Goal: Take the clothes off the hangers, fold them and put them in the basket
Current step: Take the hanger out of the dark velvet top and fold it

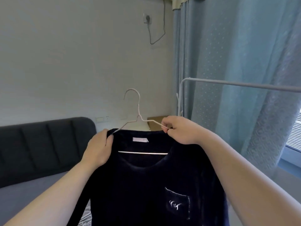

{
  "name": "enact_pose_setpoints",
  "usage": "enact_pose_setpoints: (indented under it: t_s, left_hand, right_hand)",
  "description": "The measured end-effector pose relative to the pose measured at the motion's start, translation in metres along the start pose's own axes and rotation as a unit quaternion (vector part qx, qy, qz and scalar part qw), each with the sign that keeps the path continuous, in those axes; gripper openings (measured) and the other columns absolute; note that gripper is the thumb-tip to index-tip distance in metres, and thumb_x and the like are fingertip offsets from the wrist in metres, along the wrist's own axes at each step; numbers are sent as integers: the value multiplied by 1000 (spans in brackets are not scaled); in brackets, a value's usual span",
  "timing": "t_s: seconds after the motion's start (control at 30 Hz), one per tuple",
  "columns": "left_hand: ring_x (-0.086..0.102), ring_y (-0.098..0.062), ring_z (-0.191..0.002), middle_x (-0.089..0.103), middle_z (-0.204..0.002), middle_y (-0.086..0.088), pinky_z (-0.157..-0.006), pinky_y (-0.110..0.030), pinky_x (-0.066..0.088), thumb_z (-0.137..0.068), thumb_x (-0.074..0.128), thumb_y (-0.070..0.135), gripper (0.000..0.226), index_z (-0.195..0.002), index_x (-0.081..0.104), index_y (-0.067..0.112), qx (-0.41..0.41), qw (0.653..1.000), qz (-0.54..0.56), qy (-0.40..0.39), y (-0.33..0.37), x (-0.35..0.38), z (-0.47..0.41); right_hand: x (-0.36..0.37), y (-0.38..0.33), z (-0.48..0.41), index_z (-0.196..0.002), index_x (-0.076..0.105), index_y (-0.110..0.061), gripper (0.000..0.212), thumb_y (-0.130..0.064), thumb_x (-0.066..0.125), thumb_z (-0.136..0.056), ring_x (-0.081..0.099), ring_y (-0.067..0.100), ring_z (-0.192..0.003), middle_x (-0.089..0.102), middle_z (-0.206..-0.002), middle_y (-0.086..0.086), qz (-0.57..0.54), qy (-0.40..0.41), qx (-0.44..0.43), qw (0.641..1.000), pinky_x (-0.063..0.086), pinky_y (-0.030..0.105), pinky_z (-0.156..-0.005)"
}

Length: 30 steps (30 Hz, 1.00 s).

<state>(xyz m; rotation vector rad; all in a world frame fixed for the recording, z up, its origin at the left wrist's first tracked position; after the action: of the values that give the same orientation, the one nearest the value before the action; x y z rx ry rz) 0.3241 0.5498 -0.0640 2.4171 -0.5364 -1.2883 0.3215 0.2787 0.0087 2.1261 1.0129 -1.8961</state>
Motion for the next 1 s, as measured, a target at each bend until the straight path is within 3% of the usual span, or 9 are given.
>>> enact_pose_setpoints:
  t_s: [0.13,0.33,0.43,0.53,0.6,0.7,0.8,0.87,1.0]
  left_hand:
    - [59,-16,-73,63,-81,2,-73,-45,49,-103,32,32,29,-94,56,17,3,1000,9,21,6,-45,25]
    - [59,-20,-74,61,-79,5,-69,-43,48,-102,30,34,27,-104,52,18,14,993,-15,118,38,-101,59]
    - [58,-15,-66,58,-71,9,-63,-36,46,-97,34,52,31,-100,48,24,14,990,-78,119,30,-120,72]
    - [57,-13,-62,58,-64,8,-58,-32,46,-88,46,67,40,-83,48,27,-62,986,-96,119,2,-139,76]
    - [57,-16,-65,57,-63,7,-59,-33,44,-88,51,64,40,-76,48,26,-119,979,-75,147,-21,-158,78]
    - [57,-19,-67,57,-64,3,-62,-37,45,-88,57,58,39,-73,51,23,-141,974,-34,176,-46,-181,86]
    - [56,-20,-66,58,-64,-1,-63,-38,45,-87,61,56,40,-70,52,20,-133,975,-22,176,-53,-190,89]
    - [55,-19,-66,57,-63,0,-62,-36,44,-86,64,54,40,-69,54,19,-134,975,-16,179,-58,-195,89]
    - [54,-21,-65,57,-61,0,-62,-35,42,-84,68,49,37,-64,58,19,-141,971,5,194,-76,-210,91]
  right_hand:
    - [19,-15,-8,-83,46,-26,16,-14,38,-91,57,26,-78,59,-79,-2,74,2,12,997,50,44,-74]
    - [77,-94,-20,-83,40,-23,21,-3,35,-78,54,28,-77,57,-78,-2,43,-23,-74,996,48,41,-67]
    - [89,-122,-28,-79,40,-22,21,-1,35,-77,52,29,-78,55,-76,-2,7,-24,-119,993,47,42,-69]
    - [102,-139,-34,-82,47,-22,23,-1,38,-82,51,26,-81,56,-84,0,-24,-54,-142,988,45,39,-72]
    - [106,-135,-40,-91,52,-21,26,0,39,-84,52,22,-81,55,-88,0,-42,-67,-125,989,44,34,-70]
    - [110,-123,-46,-100,55,-25,37,5,37,-85,48,15,-65,54,-81,-2,-94,-68,-91,989,39,23,-52]
    - [120,-121,-49,-101,56,-24,43,10,36,-84,47,14,-62,61,-98,1,-163,-73,-84,980,35,12,-44]
    - [123,-115,-53,-98,56,-21,45,13,34,-80,48,14,-66,61,-107,-1,-209,-56,-64,974,37,13,-48]
    - [131,-90,-65,-85,60,-25,41,10,40,-74,54,21,-71,64,-103,-3,-283,-31,4,959,44,30,-60]
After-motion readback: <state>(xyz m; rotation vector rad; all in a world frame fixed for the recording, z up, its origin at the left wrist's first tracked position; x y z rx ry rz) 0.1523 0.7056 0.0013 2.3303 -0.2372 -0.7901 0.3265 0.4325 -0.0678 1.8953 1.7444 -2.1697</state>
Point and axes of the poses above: each hand's wrist, its own z-axis away from the middle knuckle, its own x-axis out of the palm, y = z × x, the point moved 9 cm from there along -z, towards the middle knuckle
